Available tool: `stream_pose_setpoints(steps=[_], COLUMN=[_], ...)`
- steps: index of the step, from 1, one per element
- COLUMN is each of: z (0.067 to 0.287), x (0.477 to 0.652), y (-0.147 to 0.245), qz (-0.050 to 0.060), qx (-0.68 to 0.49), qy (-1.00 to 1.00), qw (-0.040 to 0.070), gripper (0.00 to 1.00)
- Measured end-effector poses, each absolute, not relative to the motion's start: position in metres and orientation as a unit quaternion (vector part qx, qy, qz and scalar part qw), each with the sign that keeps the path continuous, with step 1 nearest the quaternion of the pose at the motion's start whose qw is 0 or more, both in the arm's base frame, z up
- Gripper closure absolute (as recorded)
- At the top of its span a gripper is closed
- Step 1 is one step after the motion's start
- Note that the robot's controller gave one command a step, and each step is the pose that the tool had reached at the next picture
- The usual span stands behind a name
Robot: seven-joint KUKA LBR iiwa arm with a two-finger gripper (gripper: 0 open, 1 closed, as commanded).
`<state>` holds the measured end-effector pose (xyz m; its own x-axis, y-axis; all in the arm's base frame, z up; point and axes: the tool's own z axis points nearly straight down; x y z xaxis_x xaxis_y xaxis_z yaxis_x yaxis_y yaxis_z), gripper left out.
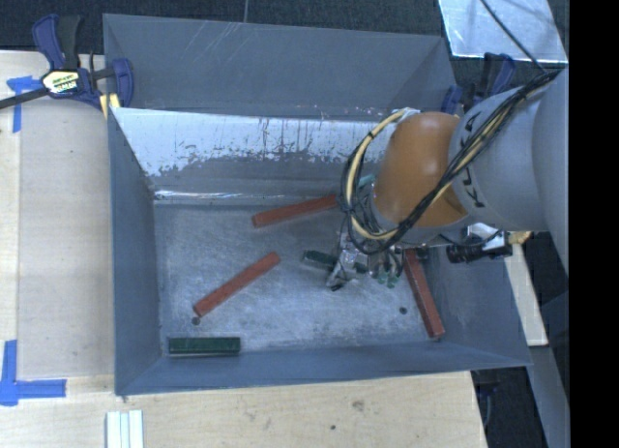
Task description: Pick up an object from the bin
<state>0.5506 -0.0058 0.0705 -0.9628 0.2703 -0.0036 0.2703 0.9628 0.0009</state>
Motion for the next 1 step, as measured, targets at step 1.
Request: stream_pose_setpoints(steps=[1], z=[0.1739], x=[0.5534], y=[-0.0066], qz=[0.001], qx=[0.135], qy=[0.991], qw=[0.006], gripper=[1.0])
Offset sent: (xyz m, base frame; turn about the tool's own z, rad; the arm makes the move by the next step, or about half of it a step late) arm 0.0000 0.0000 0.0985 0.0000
